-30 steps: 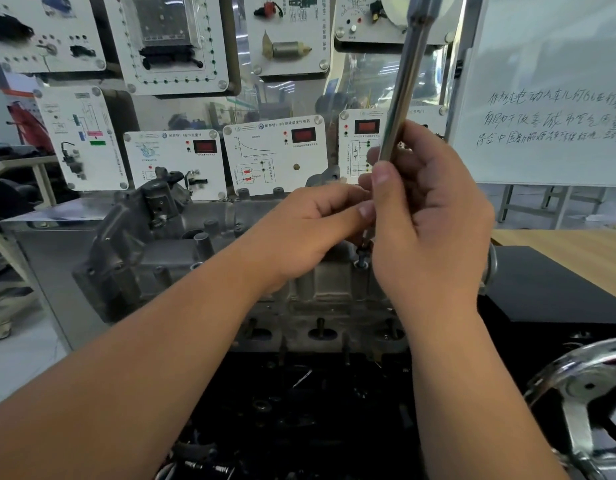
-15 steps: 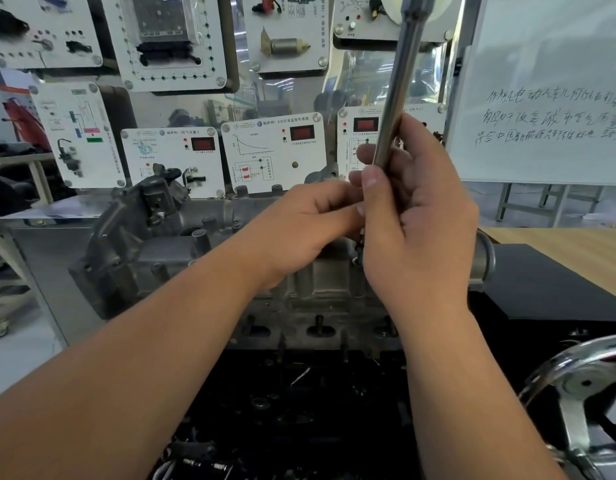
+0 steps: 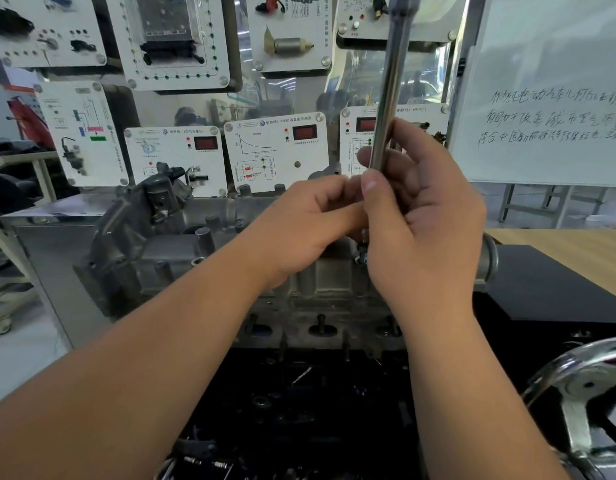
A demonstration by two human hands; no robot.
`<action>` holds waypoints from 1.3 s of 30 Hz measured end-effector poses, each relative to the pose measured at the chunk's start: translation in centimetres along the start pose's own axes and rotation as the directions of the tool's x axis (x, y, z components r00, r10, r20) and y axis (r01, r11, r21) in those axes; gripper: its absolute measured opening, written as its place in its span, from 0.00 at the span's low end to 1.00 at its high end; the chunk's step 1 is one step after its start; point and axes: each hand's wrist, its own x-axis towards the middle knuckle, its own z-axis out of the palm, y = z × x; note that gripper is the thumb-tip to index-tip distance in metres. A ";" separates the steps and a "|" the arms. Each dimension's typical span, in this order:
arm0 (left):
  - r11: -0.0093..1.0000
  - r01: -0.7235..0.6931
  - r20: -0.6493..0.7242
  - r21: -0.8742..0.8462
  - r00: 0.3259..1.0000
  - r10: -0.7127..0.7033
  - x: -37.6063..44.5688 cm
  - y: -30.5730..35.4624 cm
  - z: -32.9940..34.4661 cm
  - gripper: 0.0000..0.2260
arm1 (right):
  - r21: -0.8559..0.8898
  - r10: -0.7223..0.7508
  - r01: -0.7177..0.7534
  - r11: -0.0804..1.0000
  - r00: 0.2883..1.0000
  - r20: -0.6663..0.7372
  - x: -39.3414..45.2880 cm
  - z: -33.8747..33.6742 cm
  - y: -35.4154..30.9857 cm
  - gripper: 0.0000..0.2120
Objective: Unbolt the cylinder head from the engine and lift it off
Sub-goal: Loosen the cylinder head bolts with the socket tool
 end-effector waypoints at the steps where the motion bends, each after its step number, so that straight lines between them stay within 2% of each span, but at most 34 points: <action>1: 1.000 0.006 0.008 -0.027 1.000 -0.006 0.0 0.0 0.0 0.05 | -0.004 -0.004 0.004 1.000 1.000 -0.003 0.0 0.0 0.0 0.22; 5: 1.000 -0.024 0.022 -0.013 0.999 0.025 -0.1 0.4 0.1 0.07 | 0.043 0.003 -0.004 0.999 1.000 0.008 0.2 -0.2 0.0 0.24; 9: 0.998 -0.053 -0.024 0.016 0.998 0.053 0.1 0.4 0.3 0.06 | 0.023 0.013 -0.013 1.000 1.000 -0.004 0.4 -0.2 -0.2 0.26; 12: 0.998 -0.050 -0.046 0.030 0.998 0.051 0.1 0.2 0.3 0.08 | 0.049 0.040 -0.039 0.998 0.999 -0.026 0.3 -0.2 0.0 0.22; 16: 0.999 -0.020 0.004 -0.050 1.000 0.020 0.0 0.0 0.1 0.08 | 0.065 0.035 -0.034 0.997 0.999 -0.013 0.2 -0.1 0.2 0.19; 21: 0.999 -0.023 0.057 -0.038 0.998 0.025 0.1 -0.1 -0.2 0.08 | 0.121 -0.006 0.003 0.993 1.000 0.030 0.4 -0.4 0.2 0.23; 26: 0.999 -0.041 0.030 0.024 0.999 0.041 0.2 0.2 -0.1 0.06 | 0.092 0.026 -0.029 0.995 0.999 0.034 0.5 0.0 0.1 0.27; 28: 0.998 -0.055 0.020 0.031 0.998 0.054 0.2 0.3 0.0 0.06 | 0.109 0.036 -0.038 0.993 0.999 0.016 0.4 0.0 0.0 0.25; 30: 0.998 -0.046 0.026 0.051 0.999 0.044 0.2 0.4 0.1 0.15 | 0.130 0.046 -0.043 0.991 0.999 -0.022 0.5 -0.1 -0.1 0.22; 32: 0.996 -0.027 0.031 0.081 0.999 0.024 0.3 0.3 0.1 0.20 | 0.134 0.053 -0.044 0.990 0.996 -0.066 0.6 -0.2 -0.1 0.18; 37: 1.000 0.022 0.020 0.019 1.000 -0.022 0.1 0.1 0.0 0.12 | 0.050 0.040 -0.037 0.998 0.998 -0.055 0.6 -0.3 -0.2 0.14; 39: 0.999 0.035 0.034 0.017 0.999 -0.036 0.1 0.1 -0.1 0.13 | 0.040 0.038 -0.036 0.999 0.998 -0.041 0.6 -0.4 -0.1 0.13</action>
